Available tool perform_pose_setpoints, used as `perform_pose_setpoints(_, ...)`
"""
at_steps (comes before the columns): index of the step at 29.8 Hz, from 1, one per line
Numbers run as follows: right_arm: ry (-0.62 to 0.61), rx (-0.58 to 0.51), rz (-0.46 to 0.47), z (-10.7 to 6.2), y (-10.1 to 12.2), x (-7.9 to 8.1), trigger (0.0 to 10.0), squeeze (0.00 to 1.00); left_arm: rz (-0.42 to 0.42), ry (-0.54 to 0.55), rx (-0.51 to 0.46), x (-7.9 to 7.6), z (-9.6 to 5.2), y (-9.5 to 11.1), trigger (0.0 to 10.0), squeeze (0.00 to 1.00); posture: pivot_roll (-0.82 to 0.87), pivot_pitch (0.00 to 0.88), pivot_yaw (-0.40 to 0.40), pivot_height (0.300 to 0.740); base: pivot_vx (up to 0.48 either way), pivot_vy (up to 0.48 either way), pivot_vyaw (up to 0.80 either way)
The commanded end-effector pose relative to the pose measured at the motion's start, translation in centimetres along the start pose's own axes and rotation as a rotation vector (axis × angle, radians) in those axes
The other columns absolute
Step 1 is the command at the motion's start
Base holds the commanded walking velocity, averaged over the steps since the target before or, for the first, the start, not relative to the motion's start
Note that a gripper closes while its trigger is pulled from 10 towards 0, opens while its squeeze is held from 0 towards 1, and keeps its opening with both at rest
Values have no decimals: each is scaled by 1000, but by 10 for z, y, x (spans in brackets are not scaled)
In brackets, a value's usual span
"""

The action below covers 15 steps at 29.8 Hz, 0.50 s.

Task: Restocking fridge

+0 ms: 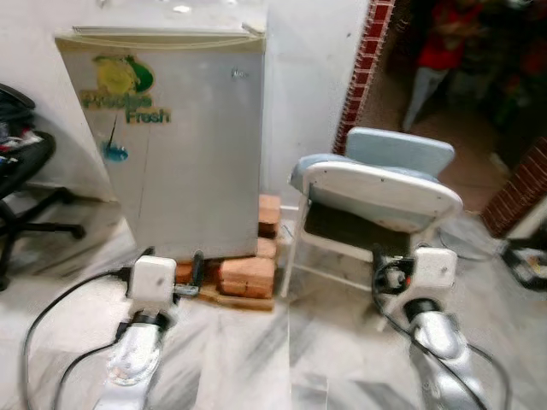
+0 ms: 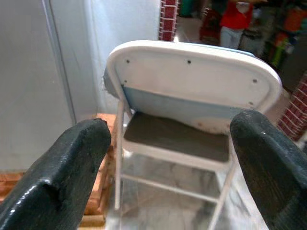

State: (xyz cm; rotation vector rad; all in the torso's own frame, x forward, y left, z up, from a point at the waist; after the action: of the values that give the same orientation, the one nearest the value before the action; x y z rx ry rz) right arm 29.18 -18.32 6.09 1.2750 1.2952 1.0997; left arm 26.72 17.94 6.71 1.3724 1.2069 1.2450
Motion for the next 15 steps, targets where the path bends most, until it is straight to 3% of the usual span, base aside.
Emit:
perform_pose_setpoints(1,-13,-13,2,1,4,-7,10000,0,-10,-35,-19,-9,4,5,10000,0,61,0,-28,740,0,480,-800)
perform_pose_setpoints(10,-19,-5,12,1,1,-9,10000,0,-24,-48,-4,-10,2,1,10000,0,64,0,-23,740,0,480,0)
perform_pose_setpoints(15,-20,2,15,3,-1,-7,10000,0,-25,-49,-8,-9,5,2,10000,0,62,0,-21,740,0,480,-660)
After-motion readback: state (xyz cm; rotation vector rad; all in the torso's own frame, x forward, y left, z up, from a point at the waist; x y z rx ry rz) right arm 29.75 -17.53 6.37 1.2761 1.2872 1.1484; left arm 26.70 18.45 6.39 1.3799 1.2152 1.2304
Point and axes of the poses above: a point about 5 cm out from each wrist's last joint towards the gripper, its own z axis pointing out of the wrist towards the gripper, its own y axis along the axis of the wrist's last joint, x = y × z, the point moved 4 cm from there along z, pointing out of the wrist towards the gripper, and after that the axes turned 3 degrees about -z, right-handed, at the moved point
